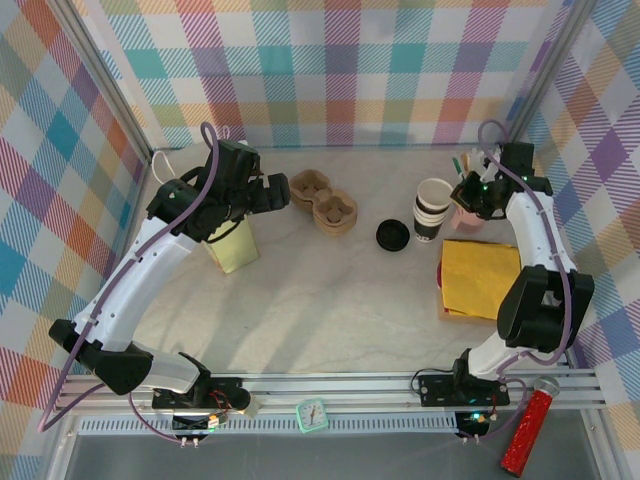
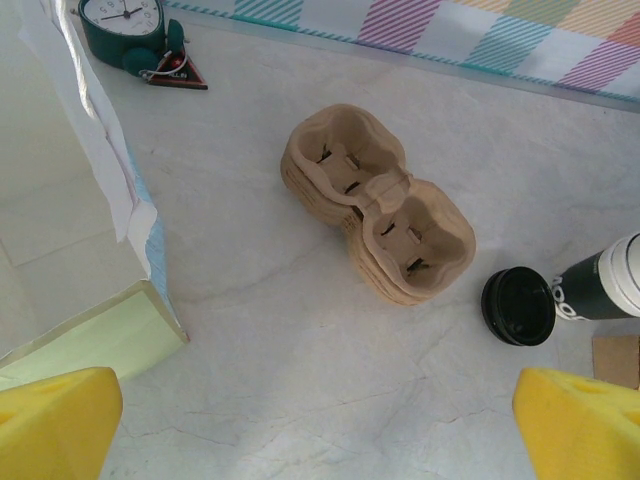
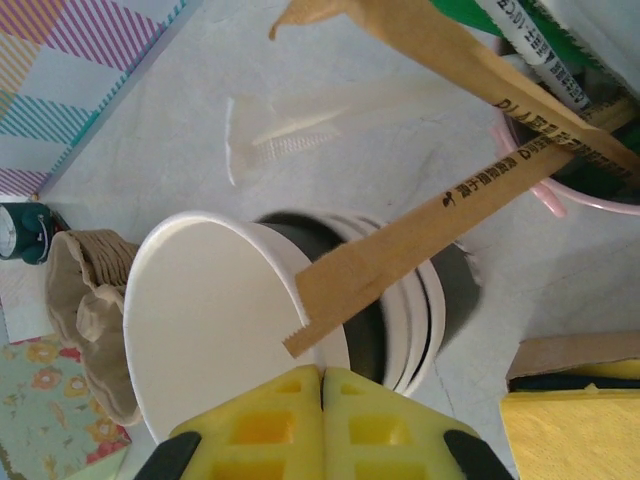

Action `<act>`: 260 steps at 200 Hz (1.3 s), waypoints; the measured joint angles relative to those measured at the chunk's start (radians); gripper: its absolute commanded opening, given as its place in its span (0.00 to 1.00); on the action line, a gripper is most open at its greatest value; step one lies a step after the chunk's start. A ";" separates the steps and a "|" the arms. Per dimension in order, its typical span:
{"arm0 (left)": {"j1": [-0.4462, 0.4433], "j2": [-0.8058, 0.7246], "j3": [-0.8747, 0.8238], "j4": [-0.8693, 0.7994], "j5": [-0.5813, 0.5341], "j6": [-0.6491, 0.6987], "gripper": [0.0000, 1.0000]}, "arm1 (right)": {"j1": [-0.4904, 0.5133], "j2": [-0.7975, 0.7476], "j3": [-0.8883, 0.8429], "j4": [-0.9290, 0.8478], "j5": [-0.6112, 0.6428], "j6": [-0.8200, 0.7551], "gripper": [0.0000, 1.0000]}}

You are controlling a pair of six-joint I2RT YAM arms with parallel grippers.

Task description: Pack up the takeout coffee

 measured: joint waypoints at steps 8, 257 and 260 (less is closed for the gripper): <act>0.000 0.000 0.000 0.000 0.000 0.000 1.00 | 0.000 -0.002 -0.004 -0.005 0.001 -0.003 0.00; 0.000 -0.002 -0.022 0.011 0.000 -0.003 1.00 | 0.633 -0.115 0.038 -0.113 0.048 0.051 0.00; 0.000 -0.004 -0.024 0.011 0.000 -0.004 1.00 | 0.642 -0.104 0.027 -0.108 0.051 0.056 0.00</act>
